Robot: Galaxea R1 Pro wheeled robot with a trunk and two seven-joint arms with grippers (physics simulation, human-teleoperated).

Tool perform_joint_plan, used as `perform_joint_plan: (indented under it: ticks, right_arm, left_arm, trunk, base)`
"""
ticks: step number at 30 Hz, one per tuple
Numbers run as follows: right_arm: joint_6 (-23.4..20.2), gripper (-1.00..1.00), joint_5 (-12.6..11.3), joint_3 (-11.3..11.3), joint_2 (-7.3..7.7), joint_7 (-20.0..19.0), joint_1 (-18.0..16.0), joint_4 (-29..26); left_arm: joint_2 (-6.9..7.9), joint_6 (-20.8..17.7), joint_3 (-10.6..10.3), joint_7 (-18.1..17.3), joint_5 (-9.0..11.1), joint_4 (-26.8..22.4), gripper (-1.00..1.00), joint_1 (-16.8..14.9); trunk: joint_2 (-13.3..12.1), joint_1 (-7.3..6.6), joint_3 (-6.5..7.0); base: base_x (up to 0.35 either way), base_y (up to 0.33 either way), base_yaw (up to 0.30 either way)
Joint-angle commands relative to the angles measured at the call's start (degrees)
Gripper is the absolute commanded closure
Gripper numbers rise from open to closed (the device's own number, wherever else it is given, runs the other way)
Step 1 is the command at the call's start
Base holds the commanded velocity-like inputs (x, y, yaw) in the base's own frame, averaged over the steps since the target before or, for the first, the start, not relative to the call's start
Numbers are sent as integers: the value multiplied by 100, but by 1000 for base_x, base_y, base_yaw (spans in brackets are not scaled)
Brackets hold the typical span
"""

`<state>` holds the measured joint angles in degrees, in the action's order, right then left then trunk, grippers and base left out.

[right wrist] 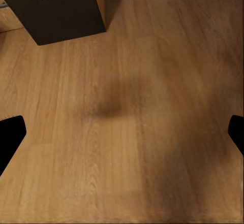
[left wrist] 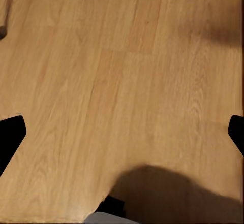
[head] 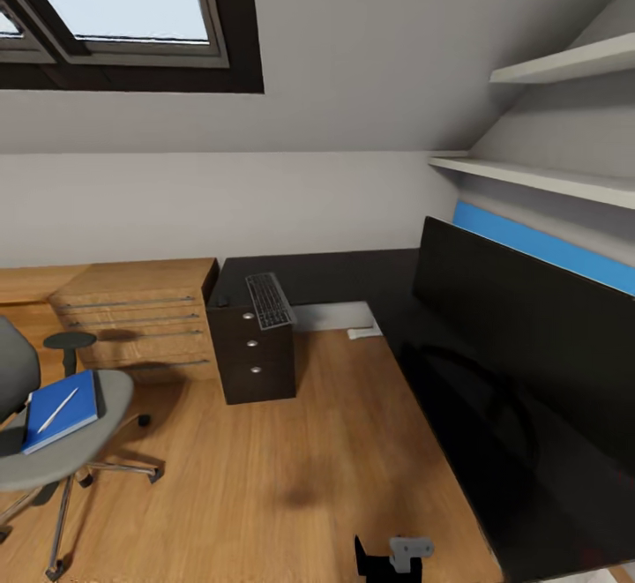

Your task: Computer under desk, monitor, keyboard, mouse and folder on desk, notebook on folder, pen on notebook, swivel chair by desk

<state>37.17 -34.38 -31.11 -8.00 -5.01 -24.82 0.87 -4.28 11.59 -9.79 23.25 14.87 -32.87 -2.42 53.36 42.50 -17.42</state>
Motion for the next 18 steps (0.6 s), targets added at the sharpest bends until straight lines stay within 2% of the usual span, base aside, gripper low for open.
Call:
perform_joint_plan:
  ticks: [1,18]
  right_arm:
    - [19,-100,-60,-10,1,-52,-5,9]
    - [27,-100,-69,8,28,-52,-5,8]
  left_arm:
    - [6,34,-41,39,60,0,-100,-4]
    - [6,44,-32,40,60,9,-100,-4]
  trunk:
    - [5,-2,-7]
    - [5,-2,-7]
  base:
    - [-229,-268,0]
    - [-178,-299,-11]
